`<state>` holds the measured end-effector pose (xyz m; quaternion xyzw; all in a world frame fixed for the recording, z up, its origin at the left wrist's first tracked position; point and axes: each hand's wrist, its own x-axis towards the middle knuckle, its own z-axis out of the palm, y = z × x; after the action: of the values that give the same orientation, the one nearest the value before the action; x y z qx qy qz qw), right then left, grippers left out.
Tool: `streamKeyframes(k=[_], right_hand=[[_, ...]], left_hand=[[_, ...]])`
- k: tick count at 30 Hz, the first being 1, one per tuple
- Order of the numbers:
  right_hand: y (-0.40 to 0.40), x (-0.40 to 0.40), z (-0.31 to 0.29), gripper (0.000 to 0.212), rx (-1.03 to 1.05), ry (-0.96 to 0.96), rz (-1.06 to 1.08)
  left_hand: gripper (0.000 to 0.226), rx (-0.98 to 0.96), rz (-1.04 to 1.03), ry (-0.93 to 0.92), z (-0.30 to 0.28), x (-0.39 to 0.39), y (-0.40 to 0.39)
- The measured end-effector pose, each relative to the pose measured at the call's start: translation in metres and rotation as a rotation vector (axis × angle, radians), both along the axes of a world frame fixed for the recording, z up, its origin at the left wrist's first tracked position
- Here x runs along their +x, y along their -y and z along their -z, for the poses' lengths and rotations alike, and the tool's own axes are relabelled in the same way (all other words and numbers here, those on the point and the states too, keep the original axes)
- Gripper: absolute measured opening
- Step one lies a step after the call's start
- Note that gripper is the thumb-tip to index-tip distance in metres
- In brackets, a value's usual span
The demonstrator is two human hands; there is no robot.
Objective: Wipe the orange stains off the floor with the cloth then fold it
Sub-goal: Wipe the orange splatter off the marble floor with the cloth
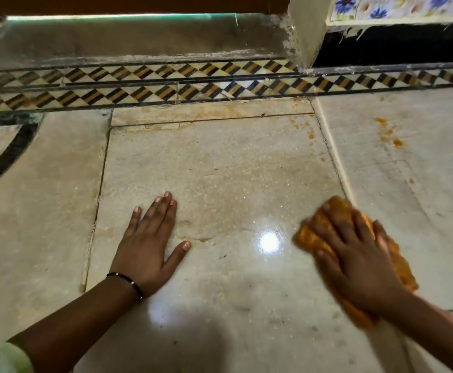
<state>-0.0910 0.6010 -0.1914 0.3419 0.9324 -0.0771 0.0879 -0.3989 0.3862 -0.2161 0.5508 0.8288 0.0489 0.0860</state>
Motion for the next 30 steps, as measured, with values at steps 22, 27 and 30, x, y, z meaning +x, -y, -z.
streamKeyframes(k=[22,27,30], right_hand=[[-0.016,-0.014,-0.002,0.062,0.014,-0.111,0.138],[0.103,0.026,-0.001,0.065,0.013,-0.047,-0.051],[0.135,-0.002,0.002,0.064,-0.018,-0.023,-0.359]], left_hand=[[0.071,0.023,-0.013,-0.015,0.000,0.000,-0.002],[0.073,0.008,-0.029,-0.028,-0.001,0.003,-0.001],[0.073,-0.003,-0.047,-0.030,-0.002,0.005,-0.002]])
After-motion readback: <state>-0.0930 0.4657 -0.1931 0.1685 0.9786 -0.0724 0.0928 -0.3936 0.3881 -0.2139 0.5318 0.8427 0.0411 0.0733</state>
